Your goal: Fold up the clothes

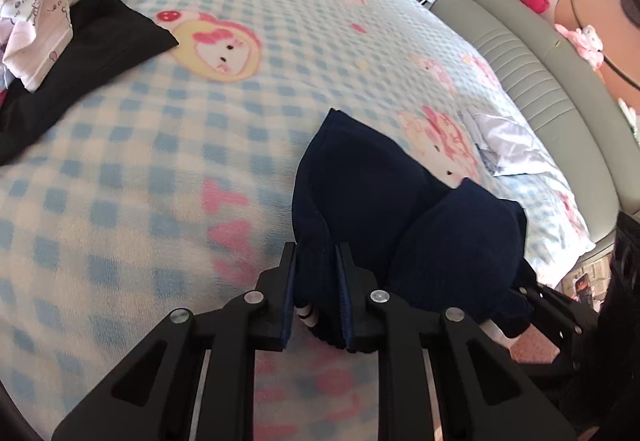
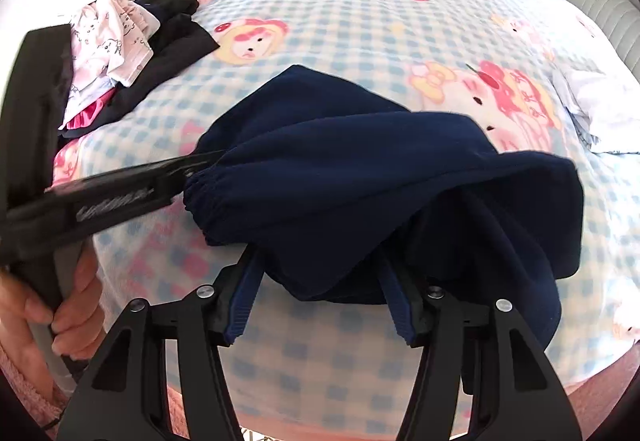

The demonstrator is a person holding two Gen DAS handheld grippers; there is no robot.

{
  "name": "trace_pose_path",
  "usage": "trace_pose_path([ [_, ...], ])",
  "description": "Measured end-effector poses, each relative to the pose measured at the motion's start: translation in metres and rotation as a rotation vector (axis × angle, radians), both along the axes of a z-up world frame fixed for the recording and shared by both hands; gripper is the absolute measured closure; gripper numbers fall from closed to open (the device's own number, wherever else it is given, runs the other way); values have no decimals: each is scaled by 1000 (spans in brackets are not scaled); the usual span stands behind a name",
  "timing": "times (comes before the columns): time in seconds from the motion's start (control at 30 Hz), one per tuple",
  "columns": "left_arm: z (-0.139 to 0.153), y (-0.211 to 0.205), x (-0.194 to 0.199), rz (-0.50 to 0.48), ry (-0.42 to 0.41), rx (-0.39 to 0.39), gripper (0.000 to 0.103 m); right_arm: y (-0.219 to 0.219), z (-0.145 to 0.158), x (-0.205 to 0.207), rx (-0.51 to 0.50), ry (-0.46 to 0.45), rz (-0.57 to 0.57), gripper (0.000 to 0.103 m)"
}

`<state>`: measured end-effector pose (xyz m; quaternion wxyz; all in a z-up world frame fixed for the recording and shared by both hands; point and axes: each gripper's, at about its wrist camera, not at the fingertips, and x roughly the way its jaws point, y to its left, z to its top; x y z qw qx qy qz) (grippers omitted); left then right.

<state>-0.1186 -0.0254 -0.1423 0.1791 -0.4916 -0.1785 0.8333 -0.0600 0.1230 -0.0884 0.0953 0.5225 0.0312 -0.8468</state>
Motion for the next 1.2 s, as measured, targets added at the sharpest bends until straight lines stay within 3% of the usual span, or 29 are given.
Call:
trace_pose_path([
  [0.23, 6, -8, 27, 57, 5, 82, 89, 16, 29, 2, 51, 93, -54, 45],
  [0.37, 20, 5, 37, 14, 17, 108, 89, 2, 43, -5, 110, 188, -22, 45],
  [0.63, 38, 16, 52, -34, 7, 142, 89, 5, 39, -22, 91, 180, -73, 45],
  [0.7, 57, 15, 51, -35, 45, 153, 89, 14, 47, -26, 116, 203, -91, 45],
  [0.83, 107, 14, 48, -31, 165, 143, 89, 31, 80, -33, 90, 271, -88, 75],
  [0.93, 130, 12, 50, 10, 210, 83, 89, 41, 95, -36, 37, 289, -103, 77],
  [1.03, 117, 0, 56, 53, 156, 96, 89, 51, 88, -33, -10, 265, -133, 77],
  [1.2, 88, -13, 81, 90, 78, 94, 89, 83, 55, -23, 13, 181, -205, 77],
])
